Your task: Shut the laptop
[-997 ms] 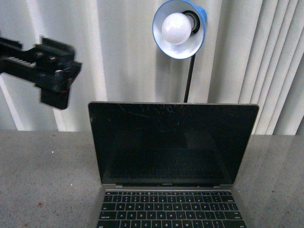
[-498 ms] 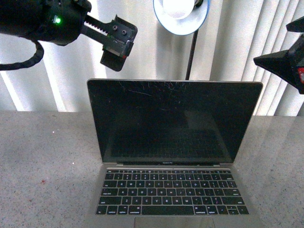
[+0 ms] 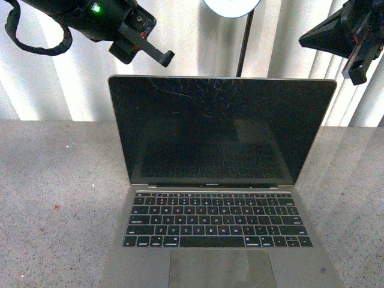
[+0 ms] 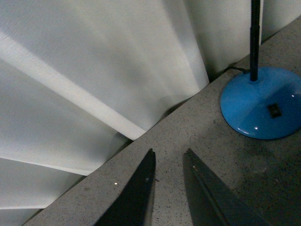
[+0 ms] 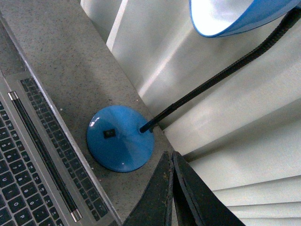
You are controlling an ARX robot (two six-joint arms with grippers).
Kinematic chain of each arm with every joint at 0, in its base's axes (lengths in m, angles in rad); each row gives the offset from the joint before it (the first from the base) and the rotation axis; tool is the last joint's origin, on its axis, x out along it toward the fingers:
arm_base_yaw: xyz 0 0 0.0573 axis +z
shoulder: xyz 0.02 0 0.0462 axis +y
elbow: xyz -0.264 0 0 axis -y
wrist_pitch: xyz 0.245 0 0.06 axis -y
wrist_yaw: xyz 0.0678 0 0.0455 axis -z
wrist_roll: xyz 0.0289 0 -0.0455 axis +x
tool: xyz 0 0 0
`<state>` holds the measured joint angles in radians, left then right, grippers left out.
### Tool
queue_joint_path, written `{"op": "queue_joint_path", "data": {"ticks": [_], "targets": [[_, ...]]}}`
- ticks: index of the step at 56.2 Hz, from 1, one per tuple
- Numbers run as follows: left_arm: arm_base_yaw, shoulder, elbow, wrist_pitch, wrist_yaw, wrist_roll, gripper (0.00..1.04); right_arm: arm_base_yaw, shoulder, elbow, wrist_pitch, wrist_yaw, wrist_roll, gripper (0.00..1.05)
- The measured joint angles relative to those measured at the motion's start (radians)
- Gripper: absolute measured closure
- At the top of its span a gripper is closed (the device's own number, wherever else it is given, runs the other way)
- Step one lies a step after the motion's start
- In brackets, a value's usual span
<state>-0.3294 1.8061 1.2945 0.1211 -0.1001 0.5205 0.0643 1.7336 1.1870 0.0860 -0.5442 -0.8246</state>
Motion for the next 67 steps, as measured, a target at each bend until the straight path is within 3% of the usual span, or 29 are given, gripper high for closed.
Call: {"op": "queue_joint_path", "data": {"ticks": [4,67], "targets": [[-0.002,0.0,0.002,-0.018,0.008,0.005,1.02,0.004,0.008,0.005,-0.016,0.0,-0.019,1.02],[-0.024,-0.011,-0.009,-0.16,0.059,0.078,1.01,0.046,0.047,0.042,-0.163,0.022,-0.158,1.02]]}}
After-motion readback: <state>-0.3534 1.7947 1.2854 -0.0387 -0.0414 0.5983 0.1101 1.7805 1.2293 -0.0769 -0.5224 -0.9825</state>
